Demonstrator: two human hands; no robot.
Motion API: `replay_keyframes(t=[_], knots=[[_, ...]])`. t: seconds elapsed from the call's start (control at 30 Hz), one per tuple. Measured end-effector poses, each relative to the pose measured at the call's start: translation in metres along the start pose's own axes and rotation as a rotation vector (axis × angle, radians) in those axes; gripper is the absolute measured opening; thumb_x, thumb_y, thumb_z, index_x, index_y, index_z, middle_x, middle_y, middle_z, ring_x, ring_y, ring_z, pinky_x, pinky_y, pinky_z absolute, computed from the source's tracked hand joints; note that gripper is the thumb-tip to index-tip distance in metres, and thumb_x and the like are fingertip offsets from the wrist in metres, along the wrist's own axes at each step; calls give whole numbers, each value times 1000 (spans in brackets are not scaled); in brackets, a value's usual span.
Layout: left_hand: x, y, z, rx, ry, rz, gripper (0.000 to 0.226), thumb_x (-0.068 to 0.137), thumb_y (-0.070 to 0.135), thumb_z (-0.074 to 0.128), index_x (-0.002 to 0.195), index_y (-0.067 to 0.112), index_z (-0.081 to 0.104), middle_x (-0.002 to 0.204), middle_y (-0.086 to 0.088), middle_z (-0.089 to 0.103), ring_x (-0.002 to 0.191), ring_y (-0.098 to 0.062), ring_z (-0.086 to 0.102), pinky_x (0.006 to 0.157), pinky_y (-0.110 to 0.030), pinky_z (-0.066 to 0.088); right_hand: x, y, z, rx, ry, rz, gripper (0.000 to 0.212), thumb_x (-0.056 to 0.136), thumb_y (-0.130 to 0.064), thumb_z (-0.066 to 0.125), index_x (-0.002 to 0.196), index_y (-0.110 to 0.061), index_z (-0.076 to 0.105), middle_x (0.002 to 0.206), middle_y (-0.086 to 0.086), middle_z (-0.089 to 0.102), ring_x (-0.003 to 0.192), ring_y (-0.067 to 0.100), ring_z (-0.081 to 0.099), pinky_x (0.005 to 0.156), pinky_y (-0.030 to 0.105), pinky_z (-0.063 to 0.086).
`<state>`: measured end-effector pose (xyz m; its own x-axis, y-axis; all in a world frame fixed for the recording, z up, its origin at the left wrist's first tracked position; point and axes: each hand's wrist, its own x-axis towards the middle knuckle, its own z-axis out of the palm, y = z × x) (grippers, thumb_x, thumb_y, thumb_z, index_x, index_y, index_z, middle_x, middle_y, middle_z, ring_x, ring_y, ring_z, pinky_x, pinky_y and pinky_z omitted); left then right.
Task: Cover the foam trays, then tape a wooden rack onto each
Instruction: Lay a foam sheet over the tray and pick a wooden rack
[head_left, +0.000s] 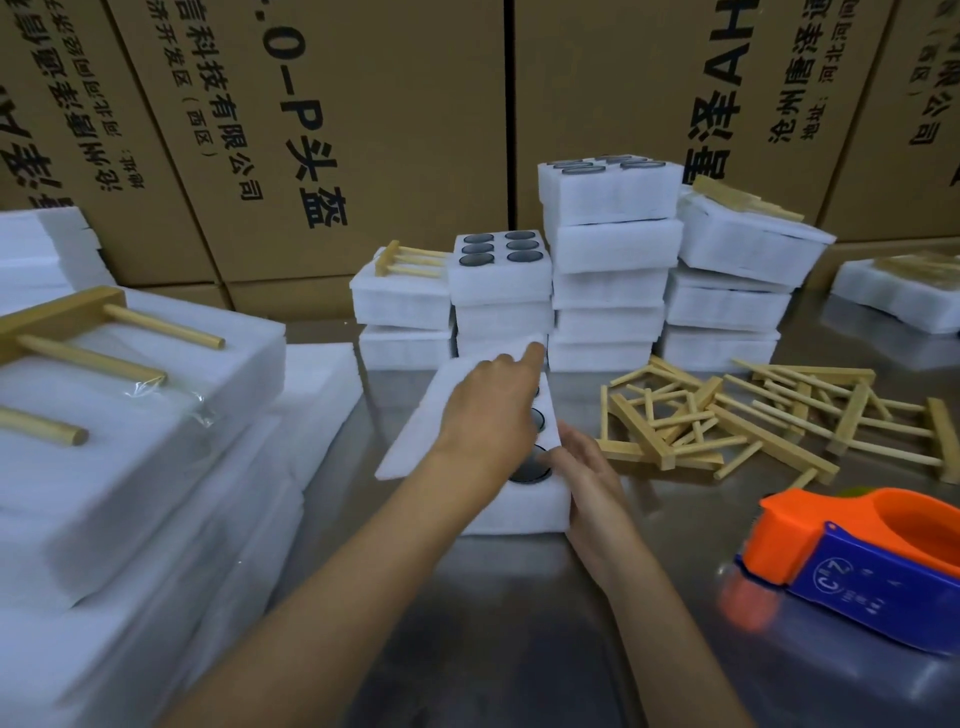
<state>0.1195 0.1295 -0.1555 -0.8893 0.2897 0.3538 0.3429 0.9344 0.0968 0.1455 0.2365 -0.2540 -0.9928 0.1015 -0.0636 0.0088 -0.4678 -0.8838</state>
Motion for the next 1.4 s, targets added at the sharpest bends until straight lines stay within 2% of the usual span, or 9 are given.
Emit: replay_keyframes(t=[0.17,0.33,0.5,0.67,0.8,0.97,1.1,1.23,1.4], knots=[[14,-7,6,-513,-227,-61,28,99,31,49,124,28,61,129,2,61,105,-18,58,82,-28,42,-1,-2,0,-158,155,-44,22,91,-20,59,109,-22,72,109,-2,73,104,15,67,91,35,54],[10,-79,12,-573,-300,-223,27,99,31,57,124,38,58,150,5,42,137,-18,40,103,-28,35,-3,-14,-11,-556,525,-590,23,84,0,60,95,-18,71,108,-12,68,111,11,57,94,22,44],[-34,-104,49,-1053,-224,-454,34,91,45,68,122,55,57,142,15,46,124,-10,50,99,-20,44,6,-7,-29,-1135,634,-463,59,81,3,53,138,-12,50,155,11,34,148,25,15,120,39,18],[-42,-91,62,-1258,-40,-631,60,89,43,71,142,42,44,133,11,54,116,-17,58,105,-41,48,6,-11,-36,-1047,713,-506,46,80,12,49,122,-6,58,117,13,55,125,25,39,100,23,30],[-43,-86,60,-1318,-43,-613,34,92,25,69,124,33,59,119,9,68,105,-15,66,97,-35,52,0,-26,-30,-909,761,-636,29,89,6,52,112,-5,65,109,3,56,117,27,52,98,25,36],[-45,-77,60,-1291,-20,-575,29,96,18,62,121,32,55,116,16,65,102,-3,62,81,-21,47,-21,-36,-1,-824,654,-988,24,91,-7,66,115,-9,70,109,-11,60,109,21,61,96,22,44],[-41,-76,60,-1260,-42,-650,51,102,29,53,150,18,43,149,3,48,135,-19,48,116,-34,34,-29,-7,42,-1057,386,-1058,31,87,-9,74,117,-3,69,108,6,70,103,22,63,95,22,48],[-44,-78,61,-1484,-83,-650,54,96,50,53,143,23,54,148,0,53,137,-12,46,120,-38,29,-32,16,68,-1153,165,-1066,39,90,-27,72,121,-5,68,120,4,69,112,20,63,94,31,51],[-47,-83,63,-1427,-98,-575,88,65,61,72,144,27,51,144,3,57,131,-18,53,114,-43,39,-28,5,44,-1075,385,-906,37,95,-35,50,123,-16,66,131,-1,62,125,20,51,103,43,41]])
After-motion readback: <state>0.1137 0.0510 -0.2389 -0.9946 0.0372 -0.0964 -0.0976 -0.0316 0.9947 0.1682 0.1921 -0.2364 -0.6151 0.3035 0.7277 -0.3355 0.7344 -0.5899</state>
